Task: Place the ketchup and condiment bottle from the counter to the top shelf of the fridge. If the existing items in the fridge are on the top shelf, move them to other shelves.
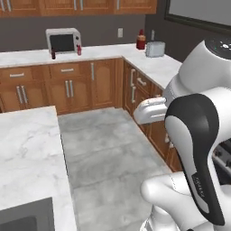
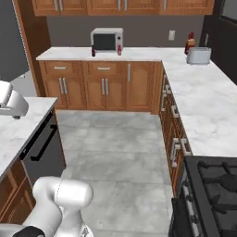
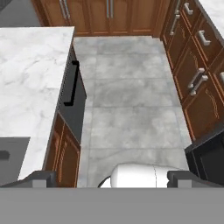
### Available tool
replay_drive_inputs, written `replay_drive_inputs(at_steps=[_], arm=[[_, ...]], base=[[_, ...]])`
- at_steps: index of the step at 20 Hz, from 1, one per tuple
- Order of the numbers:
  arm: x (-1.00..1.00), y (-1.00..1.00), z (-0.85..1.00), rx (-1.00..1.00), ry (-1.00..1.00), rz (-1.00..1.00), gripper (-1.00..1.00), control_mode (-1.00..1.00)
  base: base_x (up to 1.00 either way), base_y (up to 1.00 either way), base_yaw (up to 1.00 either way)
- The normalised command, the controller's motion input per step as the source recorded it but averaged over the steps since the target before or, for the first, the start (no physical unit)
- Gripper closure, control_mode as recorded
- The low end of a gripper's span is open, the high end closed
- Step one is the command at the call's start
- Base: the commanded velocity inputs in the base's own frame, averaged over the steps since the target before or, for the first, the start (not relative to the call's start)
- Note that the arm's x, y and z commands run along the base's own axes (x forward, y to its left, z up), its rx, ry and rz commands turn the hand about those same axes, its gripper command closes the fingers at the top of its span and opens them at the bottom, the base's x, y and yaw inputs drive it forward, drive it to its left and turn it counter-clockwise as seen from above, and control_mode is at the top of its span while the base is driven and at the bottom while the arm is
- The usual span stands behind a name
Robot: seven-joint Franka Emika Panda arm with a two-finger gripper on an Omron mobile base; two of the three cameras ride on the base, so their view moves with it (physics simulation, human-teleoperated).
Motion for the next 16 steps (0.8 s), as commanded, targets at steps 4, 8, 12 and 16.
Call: replay_drive_inputs(at_steps=[4,8,12,16], arm=[[0.00,0.00,0.00,0.00,0.00,0.00,-1.00,1.00],[0.00,0.00,0.00,0.00,0.00,0.00,-1.00,1.00],[0.00,0.00,0.00,0.00,0.00,0.00,-1.00,1.00],[0.00,0.00,0.00,0.00,0.00,0.00,-1.00,1.00]], base=[[1.00,-0.03,0.14],[1.00,-0.11,0.10],[1.00,-0.12,0.08],[1.00,-0.09,0.08]])
